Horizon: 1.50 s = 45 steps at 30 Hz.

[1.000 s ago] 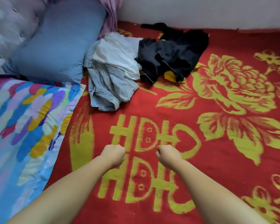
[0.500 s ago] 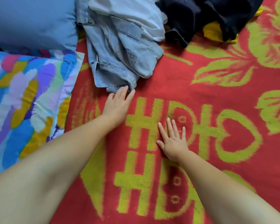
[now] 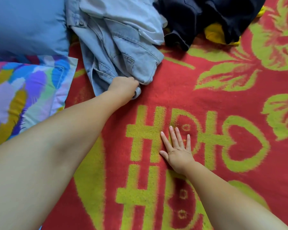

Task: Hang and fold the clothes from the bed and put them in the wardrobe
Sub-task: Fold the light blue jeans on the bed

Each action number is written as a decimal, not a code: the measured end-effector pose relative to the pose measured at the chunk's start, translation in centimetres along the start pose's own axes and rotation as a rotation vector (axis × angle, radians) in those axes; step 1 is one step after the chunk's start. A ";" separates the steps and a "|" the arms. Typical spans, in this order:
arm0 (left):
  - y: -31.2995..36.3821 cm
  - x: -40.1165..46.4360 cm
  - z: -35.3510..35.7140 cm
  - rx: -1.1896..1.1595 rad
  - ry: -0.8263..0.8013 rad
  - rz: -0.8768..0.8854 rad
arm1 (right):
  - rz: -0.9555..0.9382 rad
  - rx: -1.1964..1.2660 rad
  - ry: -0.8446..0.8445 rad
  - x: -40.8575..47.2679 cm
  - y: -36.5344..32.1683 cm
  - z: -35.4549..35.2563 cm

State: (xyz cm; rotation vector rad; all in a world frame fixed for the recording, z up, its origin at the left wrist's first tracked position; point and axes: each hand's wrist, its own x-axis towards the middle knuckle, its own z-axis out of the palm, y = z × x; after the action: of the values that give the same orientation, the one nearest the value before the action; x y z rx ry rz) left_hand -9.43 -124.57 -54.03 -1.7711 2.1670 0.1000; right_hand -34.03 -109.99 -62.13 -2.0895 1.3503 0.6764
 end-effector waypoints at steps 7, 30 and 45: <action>3.9 -11.5 1.2 -0.122 -0.265 0.028 | 0.022 -0.034 -0.054 -1.0 -1.0 -2.2; 9.1 -26.7 -38.9 -1.288 0.240 -0.010 | -0.365 0.862 0.523 -35.0 -6.9 -32.8; 15.5 -27.6 -50.6 -0.697 0.584 -0.037 | -0.100 0.315 0.969 -50.4 6.0 -46.4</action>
State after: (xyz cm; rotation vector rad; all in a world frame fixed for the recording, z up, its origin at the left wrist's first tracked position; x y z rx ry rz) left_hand -30.64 -108.62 -0.60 -2.4576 2.7230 0.4194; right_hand -52.84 -111.46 4.05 -2.2487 1.6435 -0.6656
